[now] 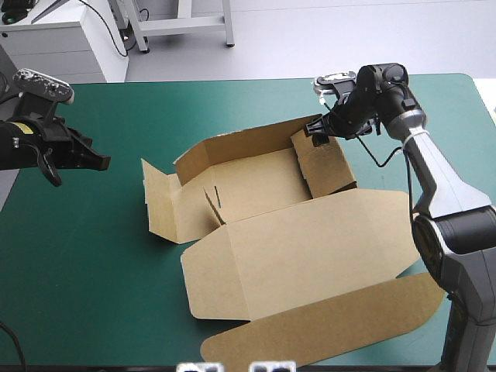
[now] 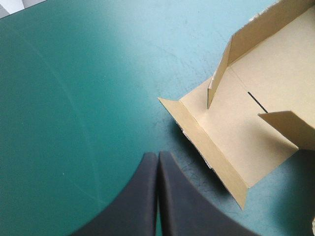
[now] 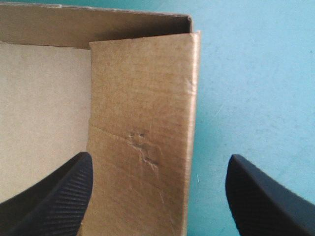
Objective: Fold the box
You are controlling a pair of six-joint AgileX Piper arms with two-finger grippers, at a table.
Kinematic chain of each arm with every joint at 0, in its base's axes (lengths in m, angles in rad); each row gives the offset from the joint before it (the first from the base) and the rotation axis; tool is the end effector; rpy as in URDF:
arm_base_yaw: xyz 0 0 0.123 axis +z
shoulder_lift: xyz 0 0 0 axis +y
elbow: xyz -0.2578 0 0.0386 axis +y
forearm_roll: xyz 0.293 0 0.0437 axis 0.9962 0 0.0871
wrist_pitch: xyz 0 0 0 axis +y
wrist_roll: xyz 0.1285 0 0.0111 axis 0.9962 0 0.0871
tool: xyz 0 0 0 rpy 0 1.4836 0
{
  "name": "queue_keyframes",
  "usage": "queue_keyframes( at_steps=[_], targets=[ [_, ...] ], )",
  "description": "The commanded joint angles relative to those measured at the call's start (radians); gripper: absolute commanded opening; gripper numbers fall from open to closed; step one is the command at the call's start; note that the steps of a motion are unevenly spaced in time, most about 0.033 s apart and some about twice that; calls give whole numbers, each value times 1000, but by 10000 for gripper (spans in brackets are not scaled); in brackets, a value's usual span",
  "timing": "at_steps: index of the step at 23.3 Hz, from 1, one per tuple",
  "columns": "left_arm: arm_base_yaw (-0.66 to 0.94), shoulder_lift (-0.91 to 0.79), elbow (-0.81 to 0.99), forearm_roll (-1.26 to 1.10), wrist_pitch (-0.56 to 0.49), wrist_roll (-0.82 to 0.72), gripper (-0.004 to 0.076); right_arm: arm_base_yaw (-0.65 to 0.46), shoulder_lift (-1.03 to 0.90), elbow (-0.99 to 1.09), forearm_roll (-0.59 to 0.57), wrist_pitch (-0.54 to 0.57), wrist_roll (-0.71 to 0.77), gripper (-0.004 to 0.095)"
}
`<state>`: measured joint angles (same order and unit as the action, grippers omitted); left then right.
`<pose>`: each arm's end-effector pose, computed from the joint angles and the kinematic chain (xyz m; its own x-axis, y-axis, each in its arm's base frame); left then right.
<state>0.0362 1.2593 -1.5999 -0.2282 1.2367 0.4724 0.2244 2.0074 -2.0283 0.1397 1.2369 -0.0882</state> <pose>0.3077 -0.0164 0.4288 -0.6180 0.3550 -0.7015 0.3815 0.9156 0.1273 0.4749 0.1258 0.2746 -0.8676 -0.2409 -0.4351 -0.3126 0.9445 0.1005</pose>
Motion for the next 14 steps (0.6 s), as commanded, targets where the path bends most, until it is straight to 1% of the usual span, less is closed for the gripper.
queue_keyframes(
  at_steps=[1, 6, 10, 12, 14],
  targets=[
    [0, -23, -31, -14, -49, -10, -9, -3, -87, -36, 13, 16, -11, 697],
    [0, -23, -31, -14, -49, -10, -9, -1, -88, 4, 4, 16, -32, 697],
    [0, -23, -31, -14, -49, -10, -9, -1, -82, 105, -22, 14, -38, 692],
    [0, -23, -31, -14, -49, -10, -9, -1, -69, 146, -20, 14, -38, 660],
    [0, -23, -31, -14, -49, -10, -9, -1, -41, 152, -20, 14, -38, 577]
  ],
)
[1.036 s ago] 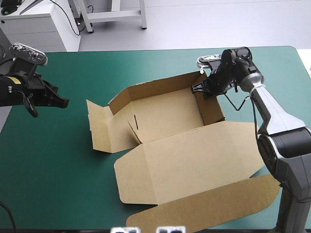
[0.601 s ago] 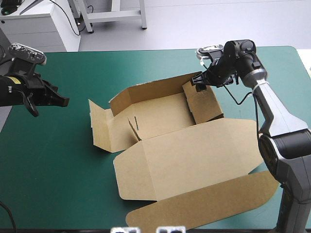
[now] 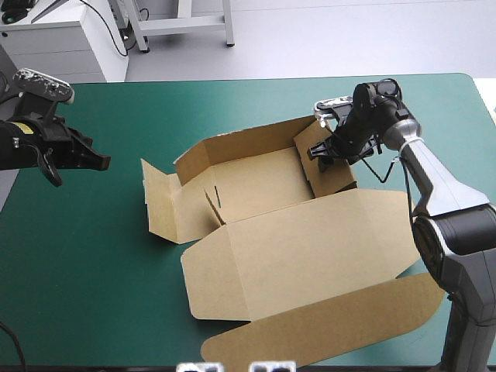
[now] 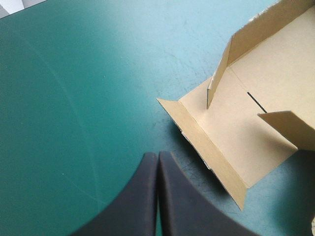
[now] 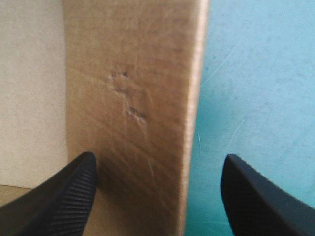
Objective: Fold the box
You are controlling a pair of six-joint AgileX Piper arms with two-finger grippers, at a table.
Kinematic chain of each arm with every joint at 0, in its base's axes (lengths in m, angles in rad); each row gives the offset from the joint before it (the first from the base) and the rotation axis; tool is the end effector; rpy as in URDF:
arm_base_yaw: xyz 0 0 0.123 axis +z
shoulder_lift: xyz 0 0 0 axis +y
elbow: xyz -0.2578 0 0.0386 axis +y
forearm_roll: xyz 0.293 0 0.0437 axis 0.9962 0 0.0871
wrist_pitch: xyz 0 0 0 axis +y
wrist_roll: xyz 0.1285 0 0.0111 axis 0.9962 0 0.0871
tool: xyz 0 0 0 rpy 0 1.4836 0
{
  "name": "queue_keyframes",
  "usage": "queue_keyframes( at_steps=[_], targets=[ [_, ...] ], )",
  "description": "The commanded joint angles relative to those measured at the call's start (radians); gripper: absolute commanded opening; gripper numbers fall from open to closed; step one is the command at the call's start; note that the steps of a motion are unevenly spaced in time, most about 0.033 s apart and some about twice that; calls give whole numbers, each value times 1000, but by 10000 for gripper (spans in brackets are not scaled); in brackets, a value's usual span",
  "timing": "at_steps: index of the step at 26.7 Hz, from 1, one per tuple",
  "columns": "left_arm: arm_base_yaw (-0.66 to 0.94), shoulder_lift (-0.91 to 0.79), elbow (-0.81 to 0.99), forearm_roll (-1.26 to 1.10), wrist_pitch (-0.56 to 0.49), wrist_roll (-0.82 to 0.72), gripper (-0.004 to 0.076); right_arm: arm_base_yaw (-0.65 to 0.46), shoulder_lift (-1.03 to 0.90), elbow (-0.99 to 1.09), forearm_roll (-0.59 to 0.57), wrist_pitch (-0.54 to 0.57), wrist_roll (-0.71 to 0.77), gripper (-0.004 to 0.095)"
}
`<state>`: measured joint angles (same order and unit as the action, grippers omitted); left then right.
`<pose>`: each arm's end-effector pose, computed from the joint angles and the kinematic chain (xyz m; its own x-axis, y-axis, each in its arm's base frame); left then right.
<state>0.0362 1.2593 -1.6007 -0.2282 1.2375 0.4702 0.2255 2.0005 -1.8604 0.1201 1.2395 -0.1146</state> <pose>0.3076 -0.0165 0.4290 -0.6187 0.3532 -0.7017 0.3803 0.9163 0.1258 0.4588 0.1203 0.2205 -0.9149 -0.2866 -0.2844 -0.3225 0.9425 0.0877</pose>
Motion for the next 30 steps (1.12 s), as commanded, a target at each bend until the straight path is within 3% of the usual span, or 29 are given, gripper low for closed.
queue_keyframes(
  at_steps=[1, 5, 8, 17, 24, 30],
  targets=[
    [0, -23, -30, -14, -50, -7, -9, -2, -21, -16, 8, 9, -11, 505],
    [0, -21, -30, -18, -48, -7, -9, -2, 15, -16, 22, 11, -19, 144],
    [0, -21, -30, -18, -48, -20, -9, -4, 25, -16, 22, 11, -28, -17],
    [0, -19, -30, -11, -61, -60, -9, -33, -92, -24, 50, 11, -49, -20],
    [0, 4, -30, -7, -63, -65, -9, -154, -235, -24, 198, 11, -98, -20],
    [0, 30, -30, 0, -65, -65, -9, -258, -343, -15, 212, 11, -132, -20]
  ],
)
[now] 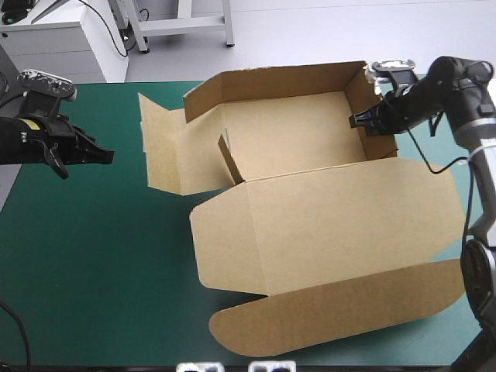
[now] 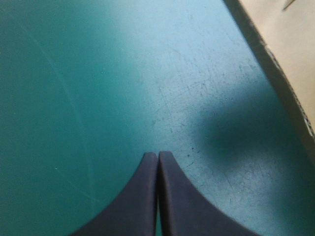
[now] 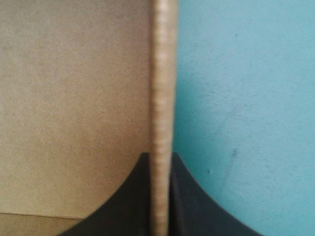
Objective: Fold the box
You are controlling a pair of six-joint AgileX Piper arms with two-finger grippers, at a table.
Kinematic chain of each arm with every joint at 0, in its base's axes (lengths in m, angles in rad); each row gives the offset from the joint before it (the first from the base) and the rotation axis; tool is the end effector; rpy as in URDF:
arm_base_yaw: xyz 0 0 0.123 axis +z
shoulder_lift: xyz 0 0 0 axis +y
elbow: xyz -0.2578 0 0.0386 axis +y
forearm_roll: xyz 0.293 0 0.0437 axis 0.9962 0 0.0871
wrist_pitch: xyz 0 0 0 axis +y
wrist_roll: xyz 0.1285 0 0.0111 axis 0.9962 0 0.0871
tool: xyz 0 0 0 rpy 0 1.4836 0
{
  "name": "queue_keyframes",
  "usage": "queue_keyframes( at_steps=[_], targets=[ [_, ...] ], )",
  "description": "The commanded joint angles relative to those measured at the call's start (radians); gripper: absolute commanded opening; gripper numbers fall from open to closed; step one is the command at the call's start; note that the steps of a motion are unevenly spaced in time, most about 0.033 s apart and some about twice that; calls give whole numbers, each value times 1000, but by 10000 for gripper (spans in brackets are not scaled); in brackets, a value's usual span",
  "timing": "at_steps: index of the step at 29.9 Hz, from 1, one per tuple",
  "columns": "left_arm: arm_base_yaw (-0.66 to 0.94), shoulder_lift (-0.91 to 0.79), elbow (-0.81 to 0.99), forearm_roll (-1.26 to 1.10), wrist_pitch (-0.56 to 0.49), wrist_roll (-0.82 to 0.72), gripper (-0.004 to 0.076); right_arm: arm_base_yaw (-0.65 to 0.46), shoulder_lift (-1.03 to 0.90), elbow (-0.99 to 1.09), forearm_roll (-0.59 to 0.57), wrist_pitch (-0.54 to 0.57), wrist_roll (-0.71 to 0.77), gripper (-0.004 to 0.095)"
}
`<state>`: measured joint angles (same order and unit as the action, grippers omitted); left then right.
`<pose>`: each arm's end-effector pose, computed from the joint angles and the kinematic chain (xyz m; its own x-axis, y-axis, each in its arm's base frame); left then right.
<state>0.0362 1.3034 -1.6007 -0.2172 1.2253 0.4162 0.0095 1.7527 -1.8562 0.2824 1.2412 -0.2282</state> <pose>0.3220 -0.0145 0.4159 -0.6631 0.3042 -0.6839 0.3428 0.9357 0.0839 0.4343 0.0381 0.3361 -0.8343 -0.1373 -0.5339 -0.2574 0.9535 0.1569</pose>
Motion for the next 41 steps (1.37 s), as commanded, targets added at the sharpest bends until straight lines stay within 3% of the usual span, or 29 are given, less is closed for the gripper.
queue_keyframes(
  at_steps=[1, 8, 14, 18, 23, 29, 34, 41],
  targets=[
    [0, -9, -30, -11, -55, -11, -9, -56, -111, -19, 50, 9, -24, -20],
    [0, 31, -12, -11, -92, -11, -9, -104, -187, -19, 50, 9, -36, -20],
    [0, 96, 89, -42, -230, -11, -9, -106, -199, -19, 75, 9, -36, -20],
    [0, 152, 161, -212, -363, -5, -9, -106, -199, -19, 118, 9, -49, -20],
    [0, 233, 176, -515, -380, 124, -9, -106, -199, -19, 121, 9, -51, -20],
    [0, 288, 176, -893, -305, 299, -9, -106, -199, -19, 121, 9, -47, -20],
    [0, 292, 176, -1125, -166, 437, -9, -106, -199, -19, 121, 9, -47, -20],
    [-5, 292, 176, -1288, 68, 498, -9, -106, -184, -19, 121, 9, -35, -16]
  ],
)
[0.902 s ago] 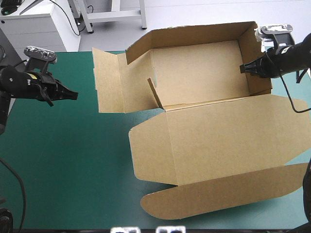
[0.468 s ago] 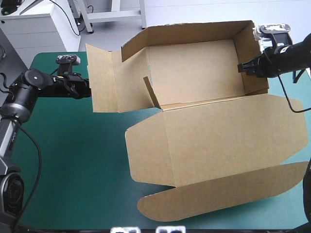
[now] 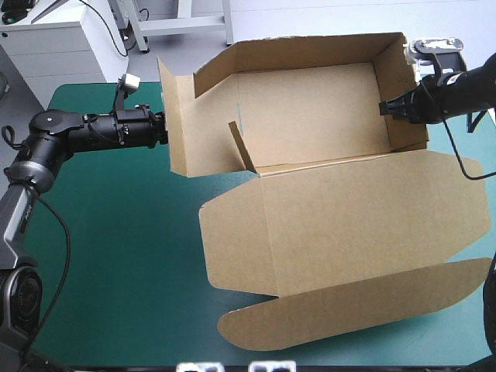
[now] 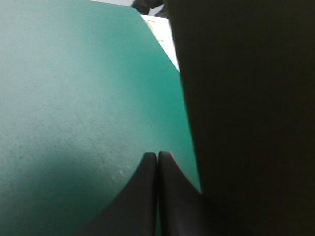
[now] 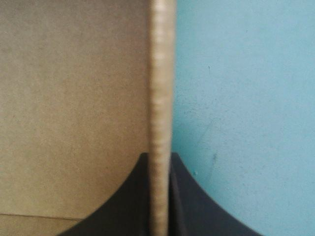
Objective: Fold the box
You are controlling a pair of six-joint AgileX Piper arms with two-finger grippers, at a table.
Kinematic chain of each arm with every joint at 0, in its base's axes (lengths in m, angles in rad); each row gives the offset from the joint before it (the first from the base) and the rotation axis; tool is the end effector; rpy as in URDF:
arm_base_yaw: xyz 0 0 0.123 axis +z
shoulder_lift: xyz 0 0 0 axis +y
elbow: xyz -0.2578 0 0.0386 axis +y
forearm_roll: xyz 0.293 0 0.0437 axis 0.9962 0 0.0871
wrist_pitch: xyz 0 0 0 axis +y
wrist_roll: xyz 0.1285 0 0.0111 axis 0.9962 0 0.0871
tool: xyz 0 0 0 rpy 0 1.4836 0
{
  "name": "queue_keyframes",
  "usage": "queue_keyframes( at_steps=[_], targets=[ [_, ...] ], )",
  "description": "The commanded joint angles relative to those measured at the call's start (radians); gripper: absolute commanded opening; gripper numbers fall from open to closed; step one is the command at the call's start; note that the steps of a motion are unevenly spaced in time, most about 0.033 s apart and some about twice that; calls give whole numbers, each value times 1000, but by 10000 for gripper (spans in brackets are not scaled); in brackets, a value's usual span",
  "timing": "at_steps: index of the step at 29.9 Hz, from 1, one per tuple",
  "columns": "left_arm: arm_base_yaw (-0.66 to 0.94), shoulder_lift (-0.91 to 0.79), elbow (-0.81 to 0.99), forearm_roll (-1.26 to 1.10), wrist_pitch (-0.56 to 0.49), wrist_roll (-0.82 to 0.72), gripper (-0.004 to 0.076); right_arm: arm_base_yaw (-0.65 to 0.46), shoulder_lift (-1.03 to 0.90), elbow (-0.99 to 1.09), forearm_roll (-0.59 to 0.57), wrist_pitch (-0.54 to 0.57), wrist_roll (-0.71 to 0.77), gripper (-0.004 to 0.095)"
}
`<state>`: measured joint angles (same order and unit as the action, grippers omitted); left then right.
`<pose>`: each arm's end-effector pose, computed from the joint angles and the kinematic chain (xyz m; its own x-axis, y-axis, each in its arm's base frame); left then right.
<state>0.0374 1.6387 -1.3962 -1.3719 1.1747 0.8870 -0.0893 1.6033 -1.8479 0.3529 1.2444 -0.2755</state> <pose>0.4004 -0.1018 0.3187 -0.6971 -0.1119 -0.7082 0.6038 0.4409 -0.6641 0.3992 0.0067 0.3978 -0.7472 -0.0823 -0.6595 -0.2408 0.9584 0.1531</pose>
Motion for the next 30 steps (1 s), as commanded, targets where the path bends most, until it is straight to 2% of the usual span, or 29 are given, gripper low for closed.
queue_keyframes(
  at_steps=[1, 5, 10, 19, 22, 25, 30],
  targets=[
    [-13, -47, -29, -128, 119, 27, -9, -7, -34, -28, 50, 6, 16, -16],
    [-21, -61, -29, -131, 119, 27, -9, 8, -25, -28, 32, 4, 31, -16],
    [-57, -72, -29, -133, 119, 27, -9, 88, -23, -28, -77, -38, 95, -16],
    [-113, -72, -43, -137, 117, 27, 21, 197, -23, -28, -129, -103, 174, -16],
    [-115, -72, -64, -138, 117, 27, 92, 217, -23, -28, -149, -104, 195, -16],
    [-124, -72, -86, -138, 117, 27, 221, 222, -23, -28, -164, -109, 206, -16],
    [-151, -72, -133, -142, 115, 27, 554, 222, -23, -28, -166, -111, 215, -16]
  ],
)
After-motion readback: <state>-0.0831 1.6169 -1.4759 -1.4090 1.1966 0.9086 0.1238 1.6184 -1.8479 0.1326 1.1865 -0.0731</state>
